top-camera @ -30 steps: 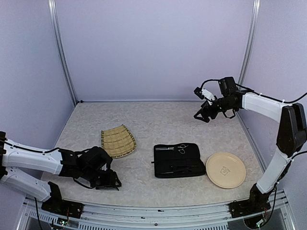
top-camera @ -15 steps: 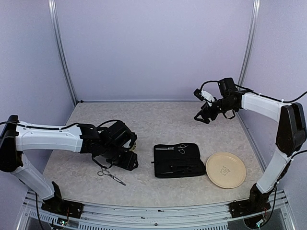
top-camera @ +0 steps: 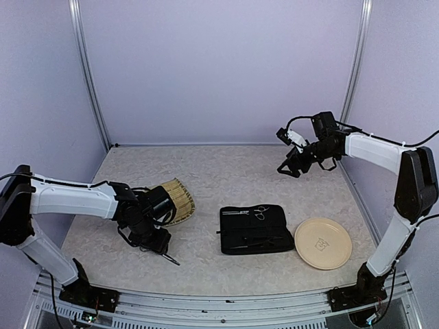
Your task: Sort the hair-cutting tools
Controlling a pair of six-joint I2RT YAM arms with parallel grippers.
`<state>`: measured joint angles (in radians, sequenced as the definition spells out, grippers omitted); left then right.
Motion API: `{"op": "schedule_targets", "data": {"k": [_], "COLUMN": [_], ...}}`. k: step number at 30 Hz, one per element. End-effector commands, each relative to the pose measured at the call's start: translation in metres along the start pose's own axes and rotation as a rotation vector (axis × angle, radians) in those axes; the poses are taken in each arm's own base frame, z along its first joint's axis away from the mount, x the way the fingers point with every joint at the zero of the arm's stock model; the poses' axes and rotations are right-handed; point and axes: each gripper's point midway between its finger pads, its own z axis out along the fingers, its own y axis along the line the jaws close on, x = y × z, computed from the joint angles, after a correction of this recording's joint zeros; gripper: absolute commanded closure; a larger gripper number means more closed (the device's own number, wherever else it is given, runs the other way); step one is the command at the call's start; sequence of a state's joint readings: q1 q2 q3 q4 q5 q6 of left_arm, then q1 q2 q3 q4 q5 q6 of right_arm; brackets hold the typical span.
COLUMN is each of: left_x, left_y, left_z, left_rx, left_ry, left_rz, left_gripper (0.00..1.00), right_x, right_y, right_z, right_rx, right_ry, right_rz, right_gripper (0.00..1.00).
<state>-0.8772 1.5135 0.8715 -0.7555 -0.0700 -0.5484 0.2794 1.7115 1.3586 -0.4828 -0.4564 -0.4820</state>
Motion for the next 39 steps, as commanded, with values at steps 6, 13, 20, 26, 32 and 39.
{"op": "schedule_targets", "data": {"k": [6,13,20,26,32,39], "left_x": [0.014,0.023,0.017,-0.013,-0.031,-0.040], "left_y": [-0.012,-0.036,-0.077,-0.107,-0.072,-0.021], "left_z": [0.013,0.031,0.040,0.035,0.018,-0.008], "left_rx": [0.058,0.081,0.159,0.200,0.040,-0.039], "left_ry": [0.039,0.086,0.077,-0.005,-0.050,-0.066], "left_rz": [0.081,0.158,0.205,0.249,0.296,0.262], "left_gripper": [0.46,0.46,0.49,0.50,0.46,0.59], "right_x": [-0.002,0.000,0.004,0.005,0.006,0.007], "right_y": [0.004,0.005,0.006,0.006,0.007,0.010], "right_z": [0.004,0.006,0.010,0.011,0.011,0.013], "right_rx": [-0.031,-0.043,-0.054,-0.058,-0.064,-0.087], "right_ry": [0.003,0.010,0.020,0.025,0.026,0.028], "right_rz": [-0.004,0.000,0.003,0.003,0.002,0.003], "right_gripper": [0.18,0.19,0.19,0.20,0.20,0.21]}}
